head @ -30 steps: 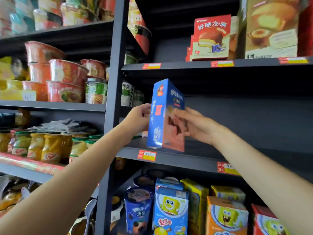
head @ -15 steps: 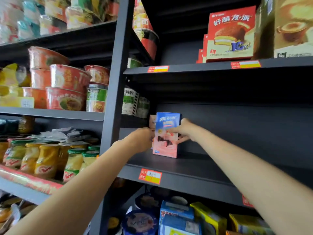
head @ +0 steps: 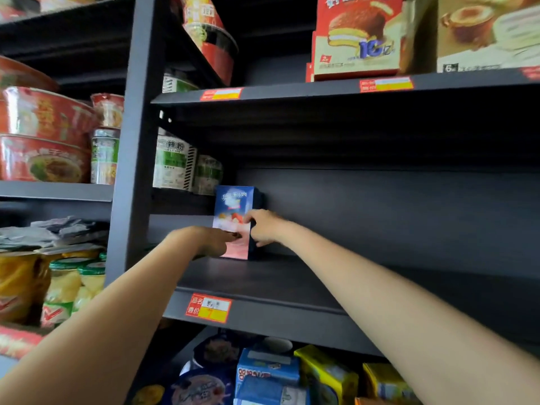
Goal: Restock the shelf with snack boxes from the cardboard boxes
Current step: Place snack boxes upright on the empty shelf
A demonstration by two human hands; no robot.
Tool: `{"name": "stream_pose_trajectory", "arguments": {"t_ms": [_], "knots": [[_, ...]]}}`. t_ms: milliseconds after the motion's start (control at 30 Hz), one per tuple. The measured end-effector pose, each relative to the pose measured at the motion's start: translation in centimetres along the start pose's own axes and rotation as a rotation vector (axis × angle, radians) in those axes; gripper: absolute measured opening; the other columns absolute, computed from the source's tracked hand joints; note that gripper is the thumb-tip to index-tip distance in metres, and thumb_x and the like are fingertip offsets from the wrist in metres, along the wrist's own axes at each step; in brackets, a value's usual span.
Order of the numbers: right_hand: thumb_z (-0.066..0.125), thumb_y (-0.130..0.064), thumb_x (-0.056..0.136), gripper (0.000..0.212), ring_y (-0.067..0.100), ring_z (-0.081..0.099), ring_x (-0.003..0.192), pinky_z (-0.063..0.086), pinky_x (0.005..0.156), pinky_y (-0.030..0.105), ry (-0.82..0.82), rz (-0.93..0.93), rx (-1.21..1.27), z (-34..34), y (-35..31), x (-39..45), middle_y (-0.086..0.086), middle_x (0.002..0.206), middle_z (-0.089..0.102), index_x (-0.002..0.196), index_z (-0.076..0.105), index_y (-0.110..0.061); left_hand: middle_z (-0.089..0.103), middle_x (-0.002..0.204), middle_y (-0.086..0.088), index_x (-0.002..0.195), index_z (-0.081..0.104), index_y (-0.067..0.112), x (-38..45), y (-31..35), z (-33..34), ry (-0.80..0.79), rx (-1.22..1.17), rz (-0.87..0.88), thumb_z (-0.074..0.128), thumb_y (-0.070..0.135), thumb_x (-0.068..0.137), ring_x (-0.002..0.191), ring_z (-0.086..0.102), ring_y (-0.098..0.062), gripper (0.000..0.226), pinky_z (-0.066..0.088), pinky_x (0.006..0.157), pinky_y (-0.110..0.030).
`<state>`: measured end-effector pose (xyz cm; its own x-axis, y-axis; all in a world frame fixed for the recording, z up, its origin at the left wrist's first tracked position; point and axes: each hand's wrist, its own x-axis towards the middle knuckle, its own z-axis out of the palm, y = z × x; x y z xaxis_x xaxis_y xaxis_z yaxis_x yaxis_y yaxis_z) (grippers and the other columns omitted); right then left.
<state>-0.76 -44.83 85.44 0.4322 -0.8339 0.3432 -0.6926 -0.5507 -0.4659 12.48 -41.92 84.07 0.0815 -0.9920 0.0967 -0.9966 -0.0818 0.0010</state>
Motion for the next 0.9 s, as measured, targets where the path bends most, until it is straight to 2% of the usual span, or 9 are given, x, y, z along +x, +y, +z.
{"name": "stream_pose_trajectory", "arguments": {"t_ms": [67,133,200,300,400,467,567,733,900], "knots": [[0.035,-0.002,0.095,0.053,0.031,0.056,0.102,0.054,0.078,0.032,-0.158,-0.01,-0.23,0.0,0.0,-0.1,0.015,0.141,0.038,0.145,0.032,-0.018,0.009,0.158,0.0,0.146,0.009,0.043,0.4,0.1,0.1,0.011,0.034,-0.027,0.028,0.006,0.09,0.14,0.025,-0.027,0.07,0.027,0.113,-0.037],[0.034,0.0,0.096,0.067,0.025,0.049,0.086,0.042,0.057,0.023,-0.278,-0.034,-0.419,-0.1,-0.2,-0.3,0.014,0.14,0.039,0.151,0.008,-0.028,0.007,0.158,-0.002,0.147,0.006,0.041,1.0,0.0,0.4,0.003,0.051,-0.051,0.029,0.008,0.091,0.142,0.019,-0.027,0.069,0.022,0.115,-0.039],[0.035,0.003,0.094,0.076,0.021,0.043,0.072,0.033,0.051,0.023,-0.329,-0.049,-0.557,-0.2,-0.2,-0.2,0.01,0.118,0.048,0.15,-0.005,-0.029,0.008,0.158,-0.004,0.146,0.004,0.041,1.4,-0.2,0.7,-0.006,0.033,-0.07,0.03,0.008,0.091,0.142,0.019,-0.028,0.07,0.022,0.115,-0.04],[0.039,0.001,0.091,0.083,0.021,0.041,0.07,0.037,0.057,0.029,-0.348,-0.031,-0.703,-0.1,-0.2,0.8,0.002,0.087,0.044,0.149,-0.01,-0.032,0.01,0.158,-0.005,0.146,0.005,0.043,1.4,-0.4,0.8,0.007,-0.005,-0.097,0.031,0.008,0.091,0.141,0.022,-0.028,0.07,0.023,0.115,-0.039],[0.043,-0.003,0.089,0.083,0.023,0.043,0.078,0.045,0.074,0.035,-0.334,0.005,-0.783,0.5,-0.1,1.8,0.01,0.123,0.048,0.151,-0.006,-0.028,0.011,0.157,-0.005,0.148,0.005,0.037,1.0,-0.2,1.0,0.05,-0.038,-0.104,0.032,0.007,0.092,0.14,0.024,-0.027,0.068,0.027,0.111,-0.034],[0.04,-0.005,0.091,0.077,0.022,0.047,0.08,0.042,0.074,0.034,-0.3,0.008,-0.768,0.6,-0.4,1.6,0.012,0.134,0.043,0.151,-0.002,-0.028,0.012,0.157,-0.005,0.149,0.005,0.031,0.5,-0.1,1.1,0.085,-0.061,-0.092,0.031,0.005,0.092,0.139,0.027,-0.027,0.068,0.031,0.105,-0.031],[0.036,-0.006,0.094,0.072,0.029,0.047,0.108,0.038,0.078,0.031,-0.244,-0.043,-0.719,0.7,-1.0,0.8,0.016,0.149,0.028,0.151,0.001,-0.031,0.012,0.157,-0.005,0.149,0.005,0.028,-0.4,-0.1,1.0,0.116,-0.08,-0.068,0.031,0.004,0.093,0.14,0.025,-0.027,0.066,0.027,0.112,-0.034],[0.038,-0.006,0.093,0.069,0.029,0.047,0.111,0.044,0.085,0.034,-0.221,-0.034,-0.779,0.7,-1.1,0.7,0.015,0.147,0.031,0.151,0.01,-0.027,0.019,0.156,-0.008,0.149,0.013,0.027,-2.0,0.3,0.9,0.199,-0.067,-0.012,0.032,0.001,0.092,0.139,0.027,-0.029,0.066,0.027,0.11,-0.034],[0.042,-0.006,0.092,0.058,0.032,0.042,0.126,0.043,0.1,0.038,-0.119,0.0,-0.799,1.3,-2.0,-1.8,0.011,0.145,0.033,0.147,0.028,-0.015,0.039,0.142,-0.009,0.14,0.038,0.02,-4.8,0.5,0.7,0.448,-0.071,0.133,0.042,0.001,0.089,0.127,0.042,-0.029,0.055,0.036,0.105,-0.038]]}}
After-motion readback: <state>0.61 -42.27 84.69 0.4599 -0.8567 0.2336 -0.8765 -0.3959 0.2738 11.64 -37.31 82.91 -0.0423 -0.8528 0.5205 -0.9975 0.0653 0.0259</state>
